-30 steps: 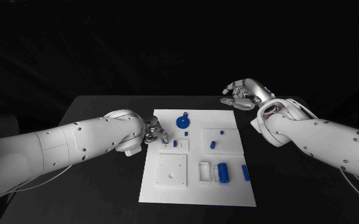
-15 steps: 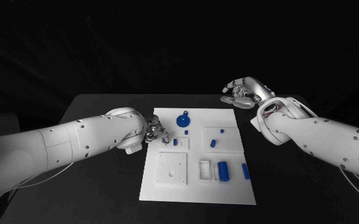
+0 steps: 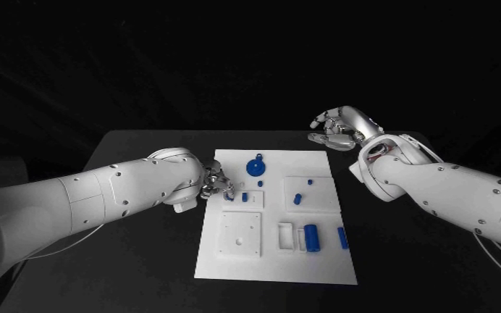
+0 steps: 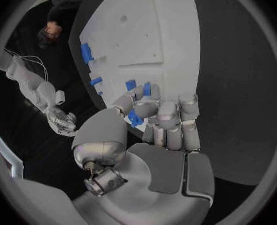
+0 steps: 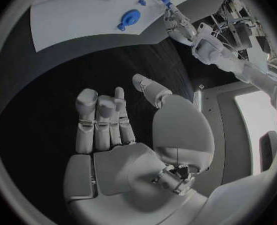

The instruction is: Assemble the parts on the task board

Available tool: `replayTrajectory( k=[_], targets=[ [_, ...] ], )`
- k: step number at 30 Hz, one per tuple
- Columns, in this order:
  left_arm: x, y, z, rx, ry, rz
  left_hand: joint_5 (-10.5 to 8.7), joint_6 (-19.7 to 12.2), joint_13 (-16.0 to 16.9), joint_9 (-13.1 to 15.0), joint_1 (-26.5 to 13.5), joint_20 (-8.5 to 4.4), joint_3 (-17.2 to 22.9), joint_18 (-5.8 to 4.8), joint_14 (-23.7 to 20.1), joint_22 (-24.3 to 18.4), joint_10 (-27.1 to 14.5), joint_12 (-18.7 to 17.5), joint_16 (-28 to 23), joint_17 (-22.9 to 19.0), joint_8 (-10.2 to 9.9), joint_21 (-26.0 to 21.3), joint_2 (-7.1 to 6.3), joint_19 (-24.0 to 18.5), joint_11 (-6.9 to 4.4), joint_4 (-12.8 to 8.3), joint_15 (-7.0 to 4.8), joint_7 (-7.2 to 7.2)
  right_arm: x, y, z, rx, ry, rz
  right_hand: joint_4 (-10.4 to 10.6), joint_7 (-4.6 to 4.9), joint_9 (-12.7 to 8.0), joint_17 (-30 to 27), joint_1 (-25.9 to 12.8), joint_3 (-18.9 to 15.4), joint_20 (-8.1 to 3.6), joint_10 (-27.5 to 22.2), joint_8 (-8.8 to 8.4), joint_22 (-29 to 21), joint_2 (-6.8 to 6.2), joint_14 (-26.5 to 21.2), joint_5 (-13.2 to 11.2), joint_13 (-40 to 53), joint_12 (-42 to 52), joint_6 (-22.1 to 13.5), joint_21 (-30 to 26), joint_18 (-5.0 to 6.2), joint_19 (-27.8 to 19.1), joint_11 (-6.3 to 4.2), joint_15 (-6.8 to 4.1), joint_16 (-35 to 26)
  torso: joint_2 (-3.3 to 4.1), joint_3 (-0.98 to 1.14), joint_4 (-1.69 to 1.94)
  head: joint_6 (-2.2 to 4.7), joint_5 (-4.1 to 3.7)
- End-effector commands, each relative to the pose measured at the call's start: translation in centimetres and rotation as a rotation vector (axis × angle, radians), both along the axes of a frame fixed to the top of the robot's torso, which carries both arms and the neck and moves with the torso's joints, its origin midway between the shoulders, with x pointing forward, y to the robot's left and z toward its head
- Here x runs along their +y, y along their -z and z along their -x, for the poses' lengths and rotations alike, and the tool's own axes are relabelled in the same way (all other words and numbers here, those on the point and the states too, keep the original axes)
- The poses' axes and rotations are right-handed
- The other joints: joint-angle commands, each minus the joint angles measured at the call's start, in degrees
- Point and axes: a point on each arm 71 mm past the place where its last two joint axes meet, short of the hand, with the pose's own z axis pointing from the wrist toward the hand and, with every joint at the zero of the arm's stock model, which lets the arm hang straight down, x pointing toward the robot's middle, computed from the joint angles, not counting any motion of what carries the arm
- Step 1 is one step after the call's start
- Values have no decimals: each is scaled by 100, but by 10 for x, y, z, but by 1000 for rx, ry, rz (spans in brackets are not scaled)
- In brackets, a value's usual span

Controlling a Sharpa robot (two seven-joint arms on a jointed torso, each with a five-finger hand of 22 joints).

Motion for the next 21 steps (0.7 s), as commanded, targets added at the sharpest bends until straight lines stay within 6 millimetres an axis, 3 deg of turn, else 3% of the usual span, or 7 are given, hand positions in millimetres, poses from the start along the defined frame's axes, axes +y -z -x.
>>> replayTrajectory(
  k=[1,21],
  targets=[
    [-2,2,1,20,28,-23,36,1401,5,3108,15,-560,52,59,7,62,-69,34,39,3,244,24,54,24,-29,42,17,-585,2,0,0,0,-16,3,7,63,-7,7,42,-31,-9,-22,-31,93,4,-10,43,-10,10,-29,-31,487,-20,0,39,-31,4,0,0,-7,-5],
    [-6,3,0,18,49,-46,81,1397,0,3120,29,-560,73,61,0,64,-78,48,41,0,234,28,53,19,-27,17,18,-583,4,0,1,1,-21,1,10,63,-6,8,38,-35,-8,-21,-29,94,11,-9,85,-12,12,-24,-31,487,-19,-1,39,-31,5,0,-1,-30,-16]
  ],
)
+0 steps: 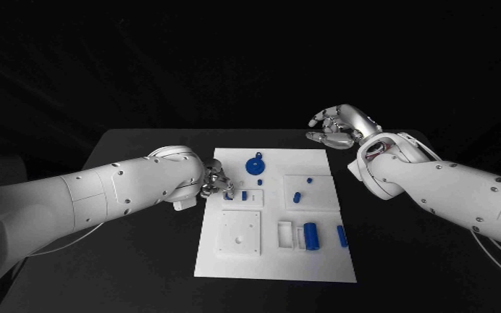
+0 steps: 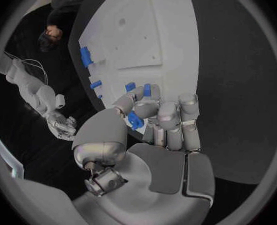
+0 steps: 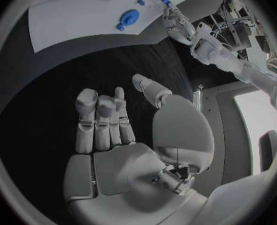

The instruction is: Assemble the parts on the task board

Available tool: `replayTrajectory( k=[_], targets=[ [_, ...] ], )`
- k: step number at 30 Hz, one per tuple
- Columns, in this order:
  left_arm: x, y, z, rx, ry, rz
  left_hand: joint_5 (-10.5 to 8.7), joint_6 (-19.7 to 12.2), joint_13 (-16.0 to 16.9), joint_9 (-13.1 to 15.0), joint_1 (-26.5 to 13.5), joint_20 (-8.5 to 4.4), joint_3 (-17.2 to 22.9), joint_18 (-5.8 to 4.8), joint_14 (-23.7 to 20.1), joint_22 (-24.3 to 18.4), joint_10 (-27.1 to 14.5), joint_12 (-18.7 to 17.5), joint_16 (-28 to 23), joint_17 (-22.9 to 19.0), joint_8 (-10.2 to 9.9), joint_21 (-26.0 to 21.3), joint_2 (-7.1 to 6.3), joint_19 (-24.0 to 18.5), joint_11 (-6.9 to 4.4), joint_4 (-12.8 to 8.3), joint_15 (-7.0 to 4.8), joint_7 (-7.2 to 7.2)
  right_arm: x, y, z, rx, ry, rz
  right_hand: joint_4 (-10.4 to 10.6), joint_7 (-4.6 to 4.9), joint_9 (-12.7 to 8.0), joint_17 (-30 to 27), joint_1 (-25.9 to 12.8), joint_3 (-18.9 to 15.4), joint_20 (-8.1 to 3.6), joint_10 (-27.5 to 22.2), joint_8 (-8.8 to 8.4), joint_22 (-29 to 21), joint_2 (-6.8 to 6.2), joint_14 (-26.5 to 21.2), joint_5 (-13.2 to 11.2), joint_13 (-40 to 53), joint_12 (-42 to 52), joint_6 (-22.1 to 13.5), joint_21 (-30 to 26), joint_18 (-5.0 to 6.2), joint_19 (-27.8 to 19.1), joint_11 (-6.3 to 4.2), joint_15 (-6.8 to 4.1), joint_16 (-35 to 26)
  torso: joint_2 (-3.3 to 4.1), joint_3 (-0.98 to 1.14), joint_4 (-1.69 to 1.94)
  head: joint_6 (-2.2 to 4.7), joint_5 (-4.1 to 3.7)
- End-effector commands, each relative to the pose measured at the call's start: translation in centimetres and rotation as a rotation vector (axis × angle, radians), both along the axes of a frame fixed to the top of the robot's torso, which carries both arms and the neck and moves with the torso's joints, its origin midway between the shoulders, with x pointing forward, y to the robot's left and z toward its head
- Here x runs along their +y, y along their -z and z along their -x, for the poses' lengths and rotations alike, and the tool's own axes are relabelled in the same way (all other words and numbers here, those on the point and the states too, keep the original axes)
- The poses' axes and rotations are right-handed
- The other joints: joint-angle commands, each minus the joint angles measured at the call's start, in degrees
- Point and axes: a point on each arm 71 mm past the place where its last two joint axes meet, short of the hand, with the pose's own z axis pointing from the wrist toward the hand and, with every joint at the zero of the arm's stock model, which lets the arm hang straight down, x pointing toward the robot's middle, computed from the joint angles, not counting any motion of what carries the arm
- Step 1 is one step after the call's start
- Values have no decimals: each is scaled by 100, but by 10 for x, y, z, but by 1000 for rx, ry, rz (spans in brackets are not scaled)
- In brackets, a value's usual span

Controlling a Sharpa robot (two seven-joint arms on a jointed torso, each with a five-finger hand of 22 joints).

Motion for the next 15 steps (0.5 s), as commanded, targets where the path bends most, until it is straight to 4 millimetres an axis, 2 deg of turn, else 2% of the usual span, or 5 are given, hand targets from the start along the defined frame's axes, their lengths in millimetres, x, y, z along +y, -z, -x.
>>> replayTrajectory(
  k=[1,15],
  targets=[
    [-3,3,1,8,24,-21,34,1397,2,2872,28,-560,18,61,2,65,-75,25,19,1,201,28,53,19,-30,-5,16,-583,2,0,0,1,-16,4,10,67,-6,10,38,-35,-19,-21,-29,94,11,-9,37,-8,13,-20,-31,487,-11,0,39,-31,0,3,-3,-2,2],
    [-8,4,0,24,41,-41,-30,1390,-9,2886,0,-556,11,58,-6,63,-85,31,15,-6,188,30,71,19,-26,23,14,-577,5,0,2,4,-27,3,7,64,-3,11,44,-35,-19,-21,-24,95,16,-9,76,-10,15,-8,-32,487,-12,-3,37,-31,0,9,-4,-21,-8]
  ],
)
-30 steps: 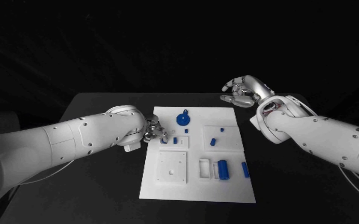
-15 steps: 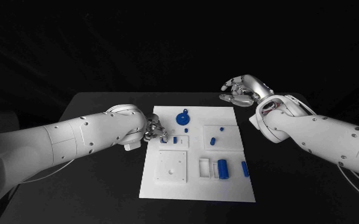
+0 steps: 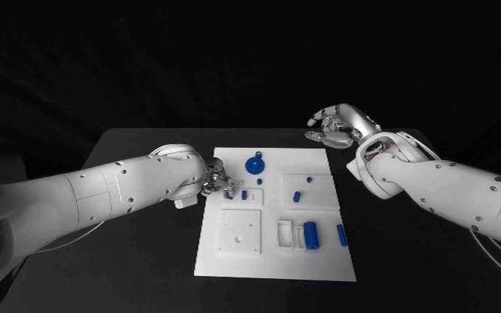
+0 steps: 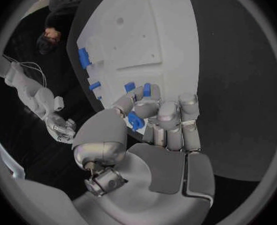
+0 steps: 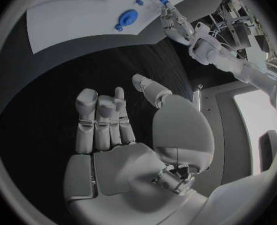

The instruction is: Assemble the parts on the task board

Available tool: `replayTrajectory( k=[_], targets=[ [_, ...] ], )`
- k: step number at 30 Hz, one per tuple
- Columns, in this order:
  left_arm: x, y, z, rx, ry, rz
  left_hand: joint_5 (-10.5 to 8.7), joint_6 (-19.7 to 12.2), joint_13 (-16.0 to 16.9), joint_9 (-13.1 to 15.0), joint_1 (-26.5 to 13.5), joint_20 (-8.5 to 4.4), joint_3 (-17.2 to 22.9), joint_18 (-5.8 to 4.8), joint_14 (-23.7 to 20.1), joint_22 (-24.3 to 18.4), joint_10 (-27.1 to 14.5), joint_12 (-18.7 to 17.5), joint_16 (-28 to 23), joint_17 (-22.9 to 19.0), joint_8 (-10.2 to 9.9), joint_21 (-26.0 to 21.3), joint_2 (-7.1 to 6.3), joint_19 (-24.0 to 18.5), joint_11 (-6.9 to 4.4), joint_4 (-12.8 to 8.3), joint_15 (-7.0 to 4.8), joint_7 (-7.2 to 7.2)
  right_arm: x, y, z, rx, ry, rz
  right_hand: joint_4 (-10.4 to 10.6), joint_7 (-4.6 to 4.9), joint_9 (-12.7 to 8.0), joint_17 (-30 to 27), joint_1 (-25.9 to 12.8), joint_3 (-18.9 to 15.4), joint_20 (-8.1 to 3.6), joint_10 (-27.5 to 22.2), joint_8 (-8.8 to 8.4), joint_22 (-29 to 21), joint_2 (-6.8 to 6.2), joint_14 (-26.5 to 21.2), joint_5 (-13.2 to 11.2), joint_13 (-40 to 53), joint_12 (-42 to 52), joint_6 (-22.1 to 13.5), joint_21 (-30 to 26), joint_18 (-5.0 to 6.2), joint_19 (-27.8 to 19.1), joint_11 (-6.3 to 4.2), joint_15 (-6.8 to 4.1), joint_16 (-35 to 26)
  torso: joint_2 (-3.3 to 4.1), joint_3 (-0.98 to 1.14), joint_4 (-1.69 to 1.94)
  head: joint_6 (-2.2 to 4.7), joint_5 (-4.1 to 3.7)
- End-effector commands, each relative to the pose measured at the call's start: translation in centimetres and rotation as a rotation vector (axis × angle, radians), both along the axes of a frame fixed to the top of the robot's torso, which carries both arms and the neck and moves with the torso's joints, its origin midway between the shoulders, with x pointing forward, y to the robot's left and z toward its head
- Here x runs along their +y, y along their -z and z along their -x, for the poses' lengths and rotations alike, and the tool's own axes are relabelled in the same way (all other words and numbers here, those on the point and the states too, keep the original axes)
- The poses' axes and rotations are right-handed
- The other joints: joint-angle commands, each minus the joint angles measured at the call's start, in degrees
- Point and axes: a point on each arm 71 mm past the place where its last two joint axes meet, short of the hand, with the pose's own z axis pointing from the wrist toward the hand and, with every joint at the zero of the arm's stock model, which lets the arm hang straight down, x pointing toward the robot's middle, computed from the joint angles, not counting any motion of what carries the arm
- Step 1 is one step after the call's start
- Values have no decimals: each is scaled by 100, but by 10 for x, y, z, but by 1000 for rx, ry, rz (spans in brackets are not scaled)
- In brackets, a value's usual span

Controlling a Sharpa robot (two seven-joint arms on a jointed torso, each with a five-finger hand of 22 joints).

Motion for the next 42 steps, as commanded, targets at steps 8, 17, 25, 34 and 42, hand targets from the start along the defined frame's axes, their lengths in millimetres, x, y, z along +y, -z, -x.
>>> replayTrajectory(
  k=[8,17,25,34,42],
  targets=[
    [-7,5,4,39,40,-24,-75,1381,-19,2729,-33,-553,-3,56,-6,62,-85,30,8,-14,72,29,46,13,-29,40,4,-573,3,0,1,5,-21,6,4,66,-2,7,47,-35,-27,-22,-23,96,15,-9,40,-11,15,-2,-32,487,-20,-4,36,-32,-5,3,4,-17,-11],
    [-8,5,4,37,41,-22,-576,1396,-58,2750,-89,-554,-28,64,-23,56,-91,38,0,-36,30,22,-56,-4,-9,142,-2,-563,3,0,1,4,-22,5,3,65,-2,7,44,-38,-27,-22,-22,97,13,-10,47,-11,15,-1,-32,487,-20,-4,36,-32,-6,4,5,-9,-20],
    [-8,4,3,25,33,-17,-1500,1401,-116,2774,-209,-563,-81,84,-42,47,-102,42,-4,-66,-43,7,-313,-26,-10,462,-19,-559,3,0,1,3,-23,5,6,66,-2,8,37,-43,-26,-23,-22,97,11,-11,52,-12,16,-1,-32,487,-21,-4,36,-33,-4,0,2,2,-31],
    [-6,4,2,21,26,-18,-1845,1394,-150,2797,-297,-570,-117,98,-49,46,-107,42,-4,-80,-74,0,-498,-38,-13,627,-35,-561,3,0,1,3,-23,5,8,66,-2,8,29,-49,-25,-24,-22,97,9,-12,57,-13,16,0,-32,487,-22,-4,36,-34,-3,-3,5,5,-43],
    [-1,3,1,13,11,-20,-1925,1390,-161,2805,-314,-574,-122,104,-54,46,-108,42,-6,-85,-83,-2,-555,-39,-14,673,-42,-562,2,0,1,3,-21,4,16,66,-1,8,13,-60,-23,-25,-23,98,9,-13,63,-14,16,0,-32,487,-23,-4,37,-35,-2,-5,1,13,-48]
  ],
)
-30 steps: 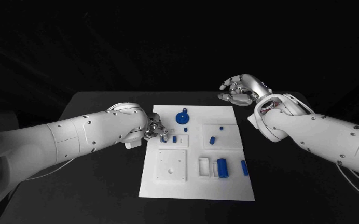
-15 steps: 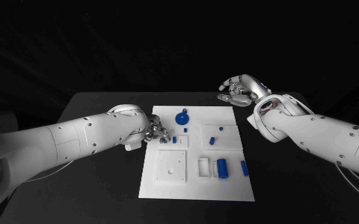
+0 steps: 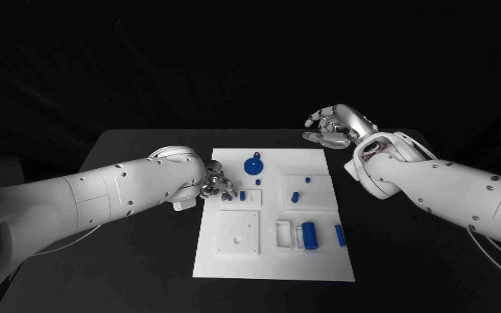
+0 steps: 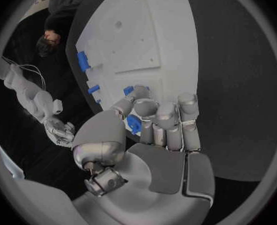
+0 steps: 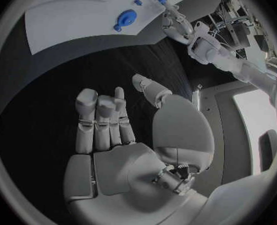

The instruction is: Assemble the parts on the task board

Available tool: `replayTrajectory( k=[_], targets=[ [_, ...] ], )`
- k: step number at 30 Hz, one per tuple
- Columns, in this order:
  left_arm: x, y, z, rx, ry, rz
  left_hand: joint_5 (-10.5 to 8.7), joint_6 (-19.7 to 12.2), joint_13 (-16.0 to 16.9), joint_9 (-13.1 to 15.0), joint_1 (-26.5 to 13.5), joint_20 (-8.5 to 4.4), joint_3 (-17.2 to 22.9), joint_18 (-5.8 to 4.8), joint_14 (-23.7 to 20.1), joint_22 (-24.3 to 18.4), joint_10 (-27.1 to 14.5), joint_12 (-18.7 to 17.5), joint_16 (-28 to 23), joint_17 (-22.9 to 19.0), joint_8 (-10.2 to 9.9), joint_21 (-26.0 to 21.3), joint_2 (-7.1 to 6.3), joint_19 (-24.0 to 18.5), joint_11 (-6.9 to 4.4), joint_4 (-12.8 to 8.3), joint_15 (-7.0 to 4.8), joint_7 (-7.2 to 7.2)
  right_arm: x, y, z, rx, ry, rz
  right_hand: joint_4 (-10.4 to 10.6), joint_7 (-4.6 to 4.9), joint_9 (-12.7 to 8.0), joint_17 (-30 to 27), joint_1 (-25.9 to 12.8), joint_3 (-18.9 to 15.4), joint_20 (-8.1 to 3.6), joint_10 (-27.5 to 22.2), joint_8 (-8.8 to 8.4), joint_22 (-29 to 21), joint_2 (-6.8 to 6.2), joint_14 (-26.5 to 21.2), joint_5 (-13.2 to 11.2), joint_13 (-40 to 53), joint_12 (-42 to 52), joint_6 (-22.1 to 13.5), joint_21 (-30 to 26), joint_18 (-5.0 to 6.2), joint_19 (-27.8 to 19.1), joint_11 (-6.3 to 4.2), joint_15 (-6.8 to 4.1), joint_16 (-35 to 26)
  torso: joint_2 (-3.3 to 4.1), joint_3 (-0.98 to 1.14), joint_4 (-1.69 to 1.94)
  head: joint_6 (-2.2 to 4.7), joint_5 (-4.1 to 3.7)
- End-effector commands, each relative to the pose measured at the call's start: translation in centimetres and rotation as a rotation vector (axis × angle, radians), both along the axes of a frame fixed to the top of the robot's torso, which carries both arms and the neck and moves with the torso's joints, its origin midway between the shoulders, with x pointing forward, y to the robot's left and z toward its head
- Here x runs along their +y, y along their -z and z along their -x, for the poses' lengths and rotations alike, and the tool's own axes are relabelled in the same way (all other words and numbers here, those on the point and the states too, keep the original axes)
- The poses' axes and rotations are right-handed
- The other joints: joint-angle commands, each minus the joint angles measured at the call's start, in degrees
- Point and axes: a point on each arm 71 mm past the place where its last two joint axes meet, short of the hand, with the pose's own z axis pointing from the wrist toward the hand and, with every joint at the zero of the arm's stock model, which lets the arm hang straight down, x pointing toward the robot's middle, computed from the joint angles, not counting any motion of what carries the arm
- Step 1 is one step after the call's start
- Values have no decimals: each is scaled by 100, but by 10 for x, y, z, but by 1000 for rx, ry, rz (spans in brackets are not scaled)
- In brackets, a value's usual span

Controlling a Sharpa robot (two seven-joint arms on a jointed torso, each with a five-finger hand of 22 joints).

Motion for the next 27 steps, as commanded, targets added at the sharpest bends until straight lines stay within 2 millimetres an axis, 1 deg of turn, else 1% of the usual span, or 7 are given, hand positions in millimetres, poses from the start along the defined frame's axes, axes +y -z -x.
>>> replayTrajectory(
  k=[1,9,10,12,16,20,27],
  targets=[
    [2,0,0,-4,-2,2,-29,7,-8,6,-10,-574,-2,105,-1,44,30,17,-2,-7,-35,-1,-66,-39,23,32,-9,0,2,0,0,0,-14,4,2,53,-1,5,10,-46,-24,-25,-23,95,9,-13,20,-6,16,-13,-32,487,-23,-3,37,-35,0,-1,-2,8,-4],
    [8,-5,-4,-81,-56,67,-317,-109,-78,6,-53,-586,7,124,-40,34,4,-45,-49,-42,-125,-25,-340,-55,27,194,-47,22,1,0,0,-4,-11,0,11,53,-2,6,-8,-57,-23,-27,-25,95,11,-15,30,-7,16,-15,-33,487,-25,-3,37,-36,0,-7,-3,25,-35],
    [9,-5,-5,-94,-70,85,-333,-166,-103,-15,-64,-588,11,127,-58,30,-9,-76,-70,-54,-179,-34,-426,-61,37,230,-56,40,0,0,0,-4,-11,0,12,53,-2,6,-10,-58,-22,-27,-25,95,11,-15,31,-8,16,-15,-33,487,-25,-3,37,-37,0,-10,-3,27,-38],
    [11,-8,-7,-101,-106,174,-364,-374,-148,-68,-80,-589,195,138,-187,-25,-95,-208,-231,-132,-359,-126,-840,-102,115,523,-120,125,0,0,0,-4,-10,-2,19,54,-2,6,-23,-66,-21,-28,-27,95,11,-15,37,-9,16,-18,-34,487,-25,-2,37,-37,-2,-8,-5,29,-48],
    [15,-10,-10,-101,-165,268,-364,-582,-95,-64,-97,-569,306,112,-271,-62,-272,-310,-323,-176,-504,-183,-1125,-133,164,848,-170,197,0,0,-1,-4,-8,-2,24,55,-3,6,-33,-72,-21,-29,-29,95,11,-16,45,-10,16,-21,-34,487,-26,-1,38,-38,-3,-2,2,36,-63],
    [16,-11,-10,-97,-181,314,-371,-1474,-55,-434,-94,-559,377,99,-332,-72,-360,-361,-355,-208,-1122,-213,-1426,-188,385,1041,4,448,0,0,-1,-4,-8,-3,26,55,-3,6,-36,-75,-21,-29,-30,95,10,-16,48,-10,16,-23,-35,487,-26,-1,38,-38,-1,1,4,50,-70],
    [14,-25,-14,-274,-174,470,-367,-1617,-38,-613,-67,-537,379,76,-397,-74,-445,-411,-396,-234,-1270,-236,-1498,-250,472,1134,90,531,-1,0,-1,-2,-7,-4,29,56,-3,6,-42,-79,-20,-31,-31,94,10,-17,53,-11,15,-25,-36,487,-27,-1,39,-39,0,2,6,58,-83]
  ],
)
